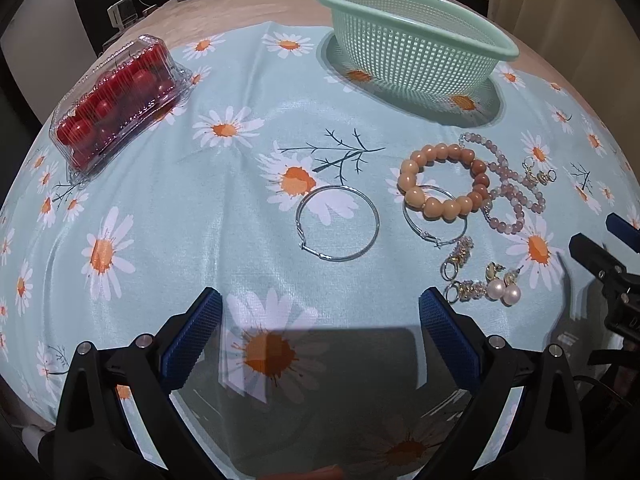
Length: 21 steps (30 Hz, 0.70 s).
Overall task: Organize jewelry
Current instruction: 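Move both tools forward toward the scattered jewelry, then close the right gripper on a gold charm while the left gripper grasps a silver hoop earring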
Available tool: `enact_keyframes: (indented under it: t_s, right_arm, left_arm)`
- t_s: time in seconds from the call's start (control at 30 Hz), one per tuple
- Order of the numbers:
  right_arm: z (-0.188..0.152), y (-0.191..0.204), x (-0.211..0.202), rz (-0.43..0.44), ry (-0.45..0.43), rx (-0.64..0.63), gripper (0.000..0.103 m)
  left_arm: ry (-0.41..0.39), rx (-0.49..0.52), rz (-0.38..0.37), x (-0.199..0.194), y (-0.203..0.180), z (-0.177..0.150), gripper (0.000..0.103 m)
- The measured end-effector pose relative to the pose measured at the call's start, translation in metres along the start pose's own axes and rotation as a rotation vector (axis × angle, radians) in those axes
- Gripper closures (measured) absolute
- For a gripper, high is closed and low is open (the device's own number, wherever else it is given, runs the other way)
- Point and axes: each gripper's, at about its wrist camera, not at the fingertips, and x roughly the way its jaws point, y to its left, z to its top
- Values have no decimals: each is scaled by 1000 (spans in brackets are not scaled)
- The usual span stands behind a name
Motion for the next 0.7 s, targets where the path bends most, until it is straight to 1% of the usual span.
enact_keyframes:
  t_s: [0.07,0.2,0.43,0.47,0.5,0.53,0.63,0.7]
  right_arm:
    - [8,-6,6,-1,-5,10,8]
    - [19,-15,19,33,-15,37,8]
    - [32,-18,42,-6,-26,30,10]
    - [33,-18,46,-7,-23,28,13]
    - [34,-18,50,-7,-14,25,19]
    - [35,-18,55,-9,-6,23,36]
    - [37,-19,59,2,-20,17,39]
    - [35,-18,60,5,-27,1,41]
  left_arm:
    - [-7,3,2,3,2,5,6]
    - [-15,28,1,8,2,14,6]
    - [-24,52,-17,21,2,25,4]
    - [-23,52,-19,23,2,27,4]
    - [-22,51,-21,24,2,28,4]
    - [-19,47,-22,25,2,29,4]
    - [-20,42,-19,27,2,30,4]
    - [-34,49,-20,27,2,30,4]
